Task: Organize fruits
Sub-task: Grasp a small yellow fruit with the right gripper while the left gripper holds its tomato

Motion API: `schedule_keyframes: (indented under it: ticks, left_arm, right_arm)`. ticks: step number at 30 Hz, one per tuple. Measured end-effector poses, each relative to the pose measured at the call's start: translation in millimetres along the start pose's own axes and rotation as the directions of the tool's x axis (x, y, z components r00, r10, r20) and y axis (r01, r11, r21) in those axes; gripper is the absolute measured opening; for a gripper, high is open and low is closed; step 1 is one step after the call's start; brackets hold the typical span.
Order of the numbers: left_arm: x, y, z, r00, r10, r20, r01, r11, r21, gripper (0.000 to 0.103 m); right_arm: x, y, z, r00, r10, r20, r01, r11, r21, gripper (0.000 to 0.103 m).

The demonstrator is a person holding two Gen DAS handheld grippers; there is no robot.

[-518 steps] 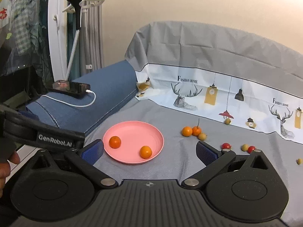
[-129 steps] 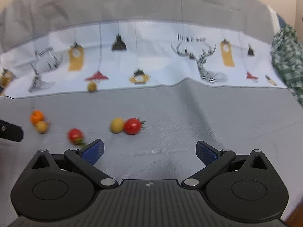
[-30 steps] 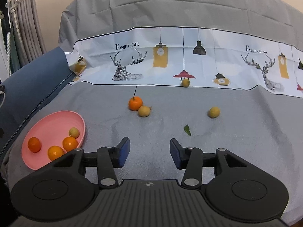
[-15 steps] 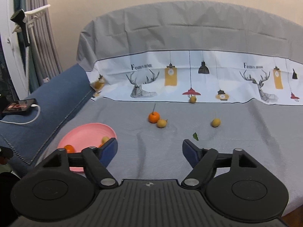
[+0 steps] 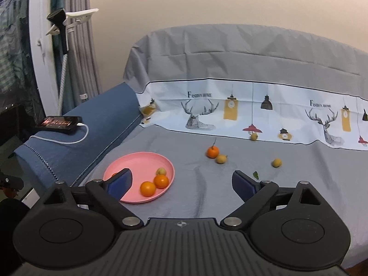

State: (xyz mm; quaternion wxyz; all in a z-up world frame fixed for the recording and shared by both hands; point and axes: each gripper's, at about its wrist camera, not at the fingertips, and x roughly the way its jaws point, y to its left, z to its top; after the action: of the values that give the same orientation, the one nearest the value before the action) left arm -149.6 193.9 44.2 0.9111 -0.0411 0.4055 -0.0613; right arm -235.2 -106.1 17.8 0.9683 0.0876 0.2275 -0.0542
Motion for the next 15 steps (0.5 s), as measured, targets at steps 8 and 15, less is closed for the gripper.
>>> schedule_keyframes:
  ticks: [8, 15]
  left_arm:
    - [17.0, -8.9, 11.9, 1.000, 0.006, -0.012, -0.006, 1.000, 0.018, 0.038]
    - [82.4, -51.5, 46.9, 0.996, -0.016, -0.089, 0.025, 0.995, 0.096, 0.038]
  right_arm:
    - [22.3, -6.8, 2.4, 0.999, -0.027, -0.027, 0.026, 1.000, -0.014, 0.102]
    - [161.8, -81.6, -20.4, 0.959, -0.220, -0.178, 0.243, 0.962, 0.125, 0.102]
